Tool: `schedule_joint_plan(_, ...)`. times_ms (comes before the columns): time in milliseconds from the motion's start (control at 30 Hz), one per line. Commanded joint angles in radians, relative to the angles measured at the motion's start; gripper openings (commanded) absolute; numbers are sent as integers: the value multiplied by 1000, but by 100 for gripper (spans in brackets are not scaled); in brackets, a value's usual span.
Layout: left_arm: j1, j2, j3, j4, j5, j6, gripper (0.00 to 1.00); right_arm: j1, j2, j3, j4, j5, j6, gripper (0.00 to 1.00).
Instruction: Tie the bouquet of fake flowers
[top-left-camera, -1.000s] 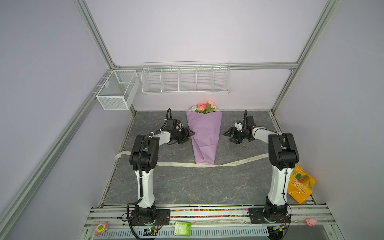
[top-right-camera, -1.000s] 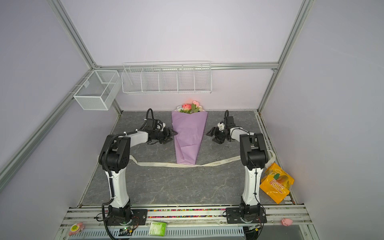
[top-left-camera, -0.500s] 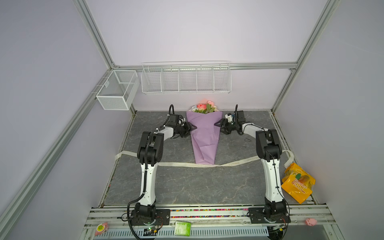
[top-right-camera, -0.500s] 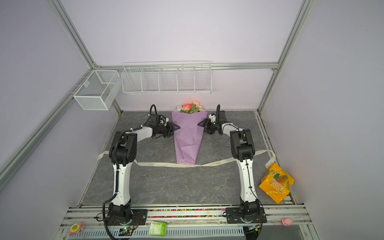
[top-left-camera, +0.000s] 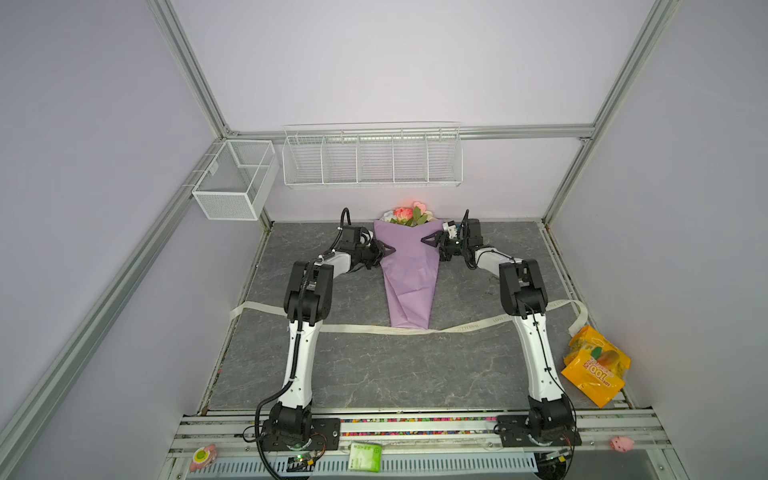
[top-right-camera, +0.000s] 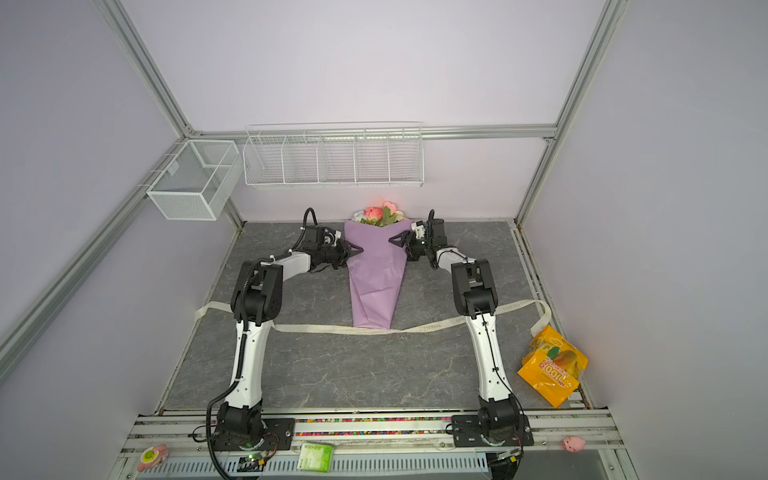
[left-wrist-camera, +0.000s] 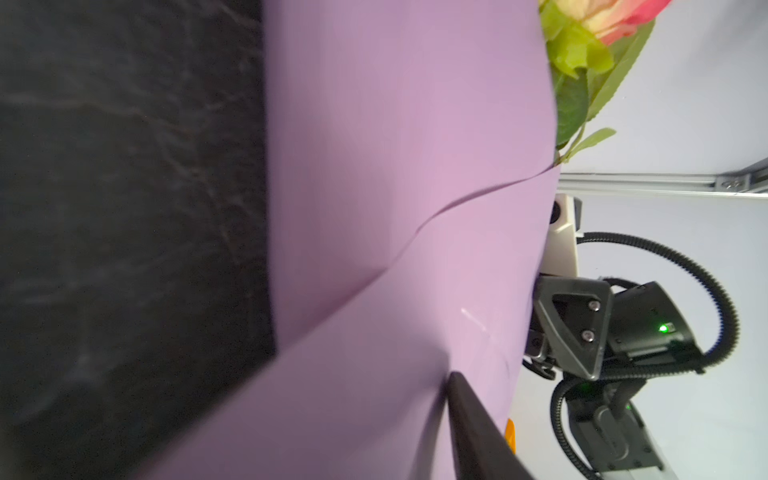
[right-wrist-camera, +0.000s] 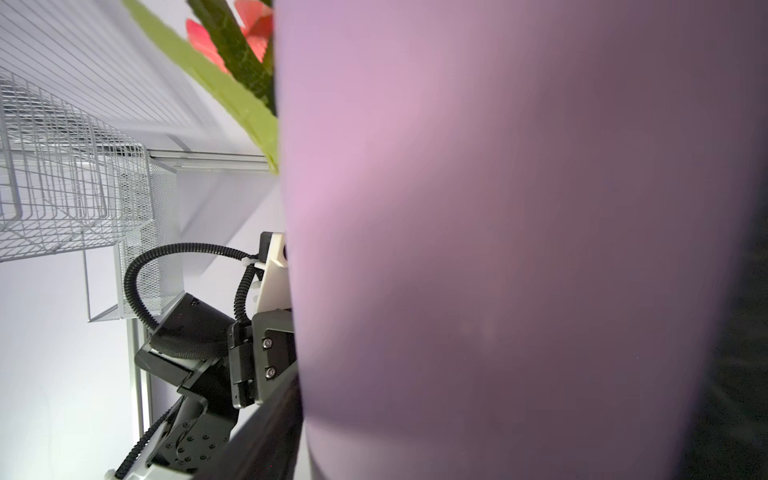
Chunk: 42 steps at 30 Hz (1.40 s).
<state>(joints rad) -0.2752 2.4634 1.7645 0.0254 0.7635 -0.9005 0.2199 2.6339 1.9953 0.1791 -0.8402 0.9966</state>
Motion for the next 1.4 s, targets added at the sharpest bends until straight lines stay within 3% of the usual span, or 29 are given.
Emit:
schedule_joint_plan(0,-1,38,31,28,3,-43,27,19,44,50,-19,-28,42,59)
schedule_joint_plan(300,-1,-33,8,77,14,-83,5,21,-20,81,-32,-22,62,28)
schedule_joint_plan(433,-2,-85,-30,90,12,-104,1,19,-86,31,-17,-16,68,21)
schedule_joint_plan(700,-7,-212,-179,127,12,-115,0,19,-227,-146,38,-12,63,18)
schedule_joint_plan(1367,-102,-548,-744,338,-87,-138,0,37,-623,-828,255,6,35,18)
